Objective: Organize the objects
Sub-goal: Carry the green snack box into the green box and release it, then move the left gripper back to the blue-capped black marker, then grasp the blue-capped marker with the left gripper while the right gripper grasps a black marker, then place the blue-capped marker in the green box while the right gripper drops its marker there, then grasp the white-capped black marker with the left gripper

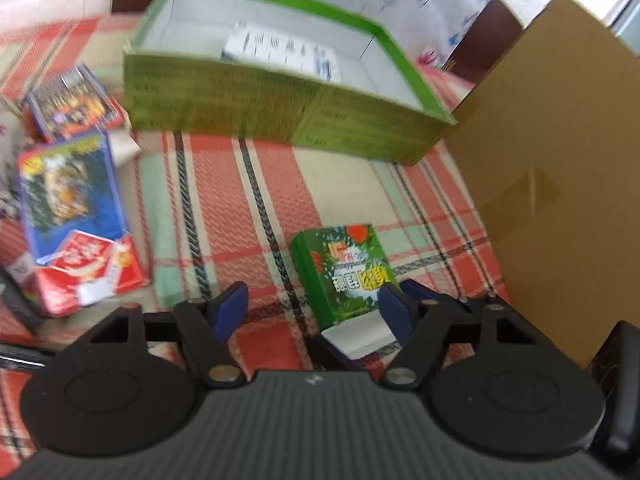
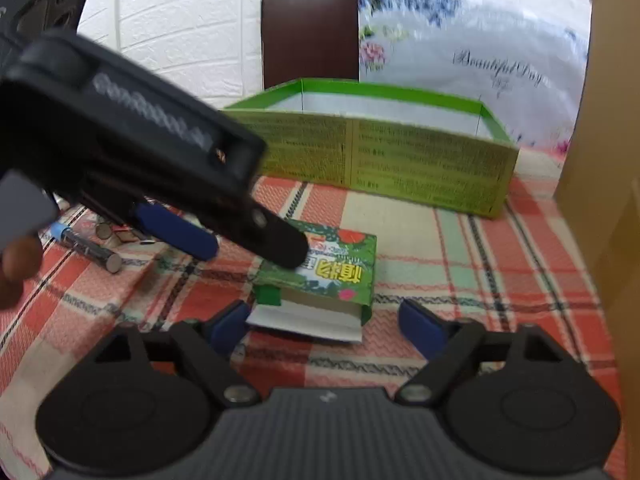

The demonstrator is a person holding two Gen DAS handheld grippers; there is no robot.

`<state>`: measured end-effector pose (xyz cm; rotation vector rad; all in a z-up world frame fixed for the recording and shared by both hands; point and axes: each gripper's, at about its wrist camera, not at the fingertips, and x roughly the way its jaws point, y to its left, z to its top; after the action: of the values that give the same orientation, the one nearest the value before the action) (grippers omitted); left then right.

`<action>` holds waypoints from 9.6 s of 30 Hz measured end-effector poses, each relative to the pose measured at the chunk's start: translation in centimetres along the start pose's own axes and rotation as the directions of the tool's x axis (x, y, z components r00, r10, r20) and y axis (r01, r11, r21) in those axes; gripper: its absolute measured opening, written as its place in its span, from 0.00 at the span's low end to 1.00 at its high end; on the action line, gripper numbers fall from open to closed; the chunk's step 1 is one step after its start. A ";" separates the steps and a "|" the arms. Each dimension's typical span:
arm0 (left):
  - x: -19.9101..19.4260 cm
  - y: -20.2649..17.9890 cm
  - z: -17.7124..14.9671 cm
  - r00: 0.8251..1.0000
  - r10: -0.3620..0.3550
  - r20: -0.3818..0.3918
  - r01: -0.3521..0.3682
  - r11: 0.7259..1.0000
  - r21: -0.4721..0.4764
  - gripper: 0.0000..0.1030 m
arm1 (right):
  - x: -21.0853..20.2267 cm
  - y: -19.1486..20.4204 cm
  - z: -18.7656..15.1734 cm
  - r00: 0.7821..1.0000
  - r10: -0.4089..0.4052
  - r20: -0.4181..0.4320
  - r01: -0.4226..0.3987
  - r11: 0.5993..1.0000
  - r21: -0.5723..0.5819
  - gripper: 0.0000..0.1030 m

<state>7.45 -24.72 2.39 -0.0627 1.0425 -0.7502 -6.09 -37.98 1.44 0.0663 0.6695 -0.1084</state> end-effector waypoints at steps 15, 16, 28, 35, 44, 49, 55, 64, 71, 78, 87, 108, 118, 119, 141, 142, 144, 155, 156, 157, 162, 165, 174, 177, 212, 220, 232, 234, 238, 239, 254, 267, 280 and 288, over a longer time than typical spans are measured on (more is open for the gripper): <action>-2.7 -0.7 -1.3 0.996 -0.016 0.086 0.012 0.999 0.053 0.28 | -2.3 2.0 -0.6 0.990 0.010 0.141 -0.002 0.998 -0.056 0.60; -3.0 -0.8 -1.0 0.995 -0.014 0.099 0.009 0.998 0.055 0.28 | -2.4 2.2 -0.4 0.988 0.010 0.156 0.000 0.998 -0.065 0.60; -5.3 -0.7 7.3 0.967 0.025 0.254 -0.051 0.994 0.095 0.28 | -0.4 1.4 8.1 0.952 0.006 0.305 0.028 0.994 -0.108 0.60; -3.6 1.0 11.9 0.954 0.099 0.284 -0.123 0.990 0.068 0.29 | 4.8 0.4 12.7 0.952 0.015 0.305 0.014 0.995 -0.094 0.61; -3.2 3.5 12.1 0.944 0.190 0.269 -0.201 0.979 0.015 0.34 | 7.8 0.8 13.3 0.963 -0.005 0.269 0.034 0.994 -0.103 0.73; -4.3 2.6 10.3 0.939 0.209 0.272 -0.223 0.975 0.021 0.37 | 4.9 0.8 11.7 0.958 -0.012 0.286 0.038 0.995 -0.087 0.72; -6.8 0.9 7.1 0.922 0.242 0.303 -0.261 0.965 0.024 0.44 | 2.0 1.7 9.0 0.960 -0.040 0.278 0.046 0.999 -0.017 0.72; -8.3 0.9 1.7 0.914 0.310 0.263 -0.323 0.946 0.005 0.52 | -0.9 0.2 4.5 0.995 0.009 0.102 -0.034 0.967 0.251 0.75; -9.1 2.2 -1.8 0.913 0.343 0.222 -0.348 0.937 -0.014 0.52 | -3.0 2.3 4.0 0.993 0.026 0.118 -0.054 0.970 0.236 0.78; -10.2 3.1 -3.5 0.903 0.363 0.230 -0.367 0.930 -0.027 0.53 | -4.5 4.2 4.3 0.987 0.033 0.160 -0.066 0.976 0.207 0.78; -11.3 5.1 -4.5 0.890 0.386 0.242 -0.381 0.922 -0.069 0.53 | -4.4 7.1 4.3 0.986 0.054 0.155 -0.074 0.989 0.125 0.78; -14.7 14.9 -5.5 0.871 0.426 0.245 -0.367 0.895 -0.251 0.53 | -1.5 14.1 3.6 0.986 0.153 0.060 -0.149 0.986 -0.075 0.66; -14.2 16.4 -5.4 0.928 0.306 0.212 -0.253 0.936 -0.244 0.53 | 1.9 16.1 3.0 0.983 0.176 -0.042 -0.181 0.966 -0.186 0.53; -14.2 16.4 -5.5 0.930 0.304 0.208 -0.251 0.936 -0.248 0.53 | 2.1 16.1 2.9 0.982 0.183 -0.054 -0.190 0.963 -0.190 0.42; -13.1 16.1 -6.1 0.970 0.207 0.128 -0.151 0.923 -0.354 0.55 | -0.4 18.9 1.5 0.913 0.392 -0.110 -0.407 0.875 -0.262 0.17; -13.1 16.1 -6.2 0.973 0.195 0.127 -0.138 0.923 -0.359 0.53 | -0.8 18.8 1.3 0.909 0.403 -0.107 -0.417 0.871 -0.260 0.17; -12.9 15.9 -6.2 0.979 0.165 0.118 -0.110 0.920 -0.376 0.45 | -1.5 18.5 1.0 0.910 0.405 -0.094 -0.414 0.869 -0.270 0.17; -9.5 9.5 -5.9 0.997 0.054 0.058 -0.035 0.959 -0.282 0.27 | -4.4 12.3 -0.9 0.951 0.305 -0.050 -0.308 0.926 -0.218 0.17; -8.8 8.6 -5.8 0.998 0.039 0.045 -0.025 0.964 -0.266 0.27 | -4.7 11.7 -1.3 0.954 0.296 -0.047 -0.299 0.931 -0.209 0.17; -8.2 7.7 -5.8 0.999 0.031 0.033 -0.021 0.969 -0.248 0.28 | -5.1 11.2 -1.7 0.959 0.279 -0.040 -0.281 0.937 -0.208 0.17; -5.2 3.6 -4.9 1.000 0.010 0.009 -0.009 0.990 -0.138 0.28 | -6.1 7.8 -2.7 0.980 0.200 -0.021 -0.201 0.966 -0.164 0.18; -4.0 1.7 -3.9 1.000 0.008 0.004 -0.008 0.996 -0.085 0.27 | -6.2 6.0 -3.0 0.987 0.163 -0.005 -0.162 0.980 -0.116 0.18; -5.5 -2.4 3.5 0.984 -0.015 0.178 0.005 0.999 0.052 0.27 | -6.1 3.1 2.0 0.977 0.045 0.210 -0.020 0.993 -0.120 0.17; -4.7 -3.3 6.7 0.975 -0.006 0.221 -0.011 0.997 0.078 0.27 | -4.3 1.9 4.7 0.961 0.001 0.277 0.034 0.992 -0.122 0.17; -2.6 -2.2 9.0 0.951 0.157 0.266 -0.186 0.979 0.087 0.36 | 3.7 -1.8 8.6 0.879 -0.352 0.323 0.353 0.934 0.057 0.45; -2.3 -2.1 8.0 0.957 0.153 0.246 -0.182 0.978 0.100 0.36 | 6.3 -6.9 10.9 0.907 -0.350 0.235 0.308 0.931 0.197 0.45; -3.0 -0.2 7.5 0.947 0.201 0.251 -0.221 0.973 0.058 0.36 | 7.3 -1.7 11.0 0.929 -0.247 0.276 0.239 0.969 0.063 0.45; -3.4 -0.1 7.1 0.945 0.208 0.252 -0.230 0.971 0.060 0.36 | 5.9 -1.6 10.5 0.927 -0.238 0.290 0.224 0.971 0.081 0.46; -4.1 -0.2 6.0 0.941 0.224 0.253 -0.248 0.966 0.067 0.36 | 3.3 -0.5 9.2 0.930 -0.207 0.304 0.183 0.977 0.106 0.49; -4.4 -0.3 5.6 0.938 0.235 0.255 -0.260 0.963 0.071 0.36 | 2.7 -0.2 8.8 0.932 -0.199 0.304 0.172 0.979 0.111 0.49; -8.5 4.1 -1.2 0.900 0.350 0.259 -0.364 0.931 0.006 0.38 | -0.7 5.9 3.0 0.989 -0.001 0.150 -0.011 0.997 0.075 0.49; -14.1 14.3 -5.2 0.889 0.409 0.207 -0.352 0.898 -0.263 0.37 | 1.3 15.1 4.9 0.984 0.160 0.075 -0.144 0.973 -0.179 0.49; -12.5 16.6 -5.0 0.944 0.291 0.156 -0.232 0.921 -0.313 0.39 | 2.5 19.3 4.2 0.978 0.209 -0.014 -0.202 0.920 -0.337 0.17; -12.1 15.8 -5.3 0.947 0.283 0.152 -0.226 0.923 -0.311 0.48 | 0.2 18.9 2.5 0.901 0.417 -0.120 -0.432 0.887 -0.162 0.16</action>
<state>8.22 -4.14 2.70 -0.2431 0.9442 -0.3407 -2.10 -19.49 3.76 0.0372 0.7304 0.3837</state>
